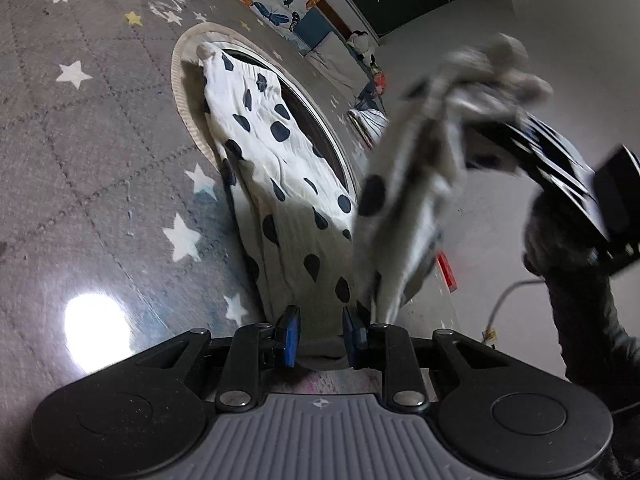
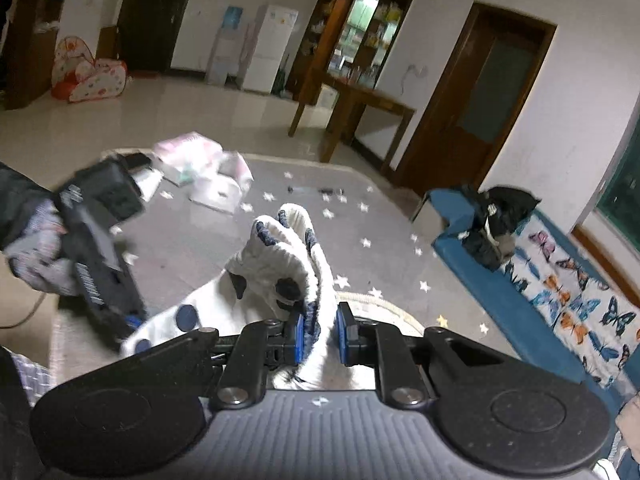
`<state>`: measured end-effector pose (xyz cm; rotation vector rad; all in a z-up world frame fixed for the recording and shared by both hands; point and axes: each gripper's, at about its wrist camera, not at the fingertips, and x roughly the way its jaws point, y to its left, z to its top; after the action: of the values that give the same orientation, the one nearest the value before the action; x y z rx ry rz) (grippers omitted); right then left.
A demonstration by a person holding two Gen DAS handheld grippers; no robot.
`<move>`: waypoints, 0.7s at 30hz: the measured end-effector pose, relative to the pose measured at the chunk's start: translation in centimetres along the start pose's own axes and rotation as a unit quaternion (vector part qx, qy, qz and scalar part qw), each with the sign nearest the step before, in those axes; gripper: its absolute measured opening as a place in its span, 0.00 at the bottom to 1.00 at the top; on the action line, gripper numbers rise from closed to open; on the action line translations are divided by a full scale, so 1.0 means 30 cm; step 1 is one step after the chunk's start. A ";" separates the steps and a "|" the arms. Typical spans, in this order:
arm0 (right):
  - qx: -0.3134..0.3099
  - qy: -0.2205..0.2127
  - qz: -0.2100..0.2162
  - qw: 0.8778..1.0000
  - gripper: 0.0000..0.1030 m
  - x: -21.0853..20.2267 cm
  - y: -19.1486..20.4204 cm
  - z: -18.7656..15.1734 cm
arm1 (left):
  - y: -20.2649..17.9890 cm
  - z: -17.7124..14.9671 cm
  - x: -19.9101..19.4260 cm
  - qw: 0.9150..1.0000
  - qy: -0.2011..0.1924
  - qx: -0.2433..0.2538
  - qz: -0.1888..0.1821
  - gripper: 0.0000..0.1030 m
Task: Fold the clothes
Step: 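Lower the held cuffs onto the waistband with the right gripper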
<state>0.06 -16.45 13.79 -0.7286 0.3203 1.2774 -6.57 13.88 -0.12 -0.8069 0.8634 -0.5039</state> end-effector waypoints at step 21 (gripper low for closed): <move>0.024 0.062 0.018 0.998 0.17 0.498 -0.137 -0.057 | 0.045 0.043 -0.013 1.000 -0.015 -0.025 -0.004 0.23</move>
<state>8.49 -6.79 4.93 -0.7653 0.4661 1.2561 -5.65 15.49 -0.50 -0.8620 0.8487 -0.4770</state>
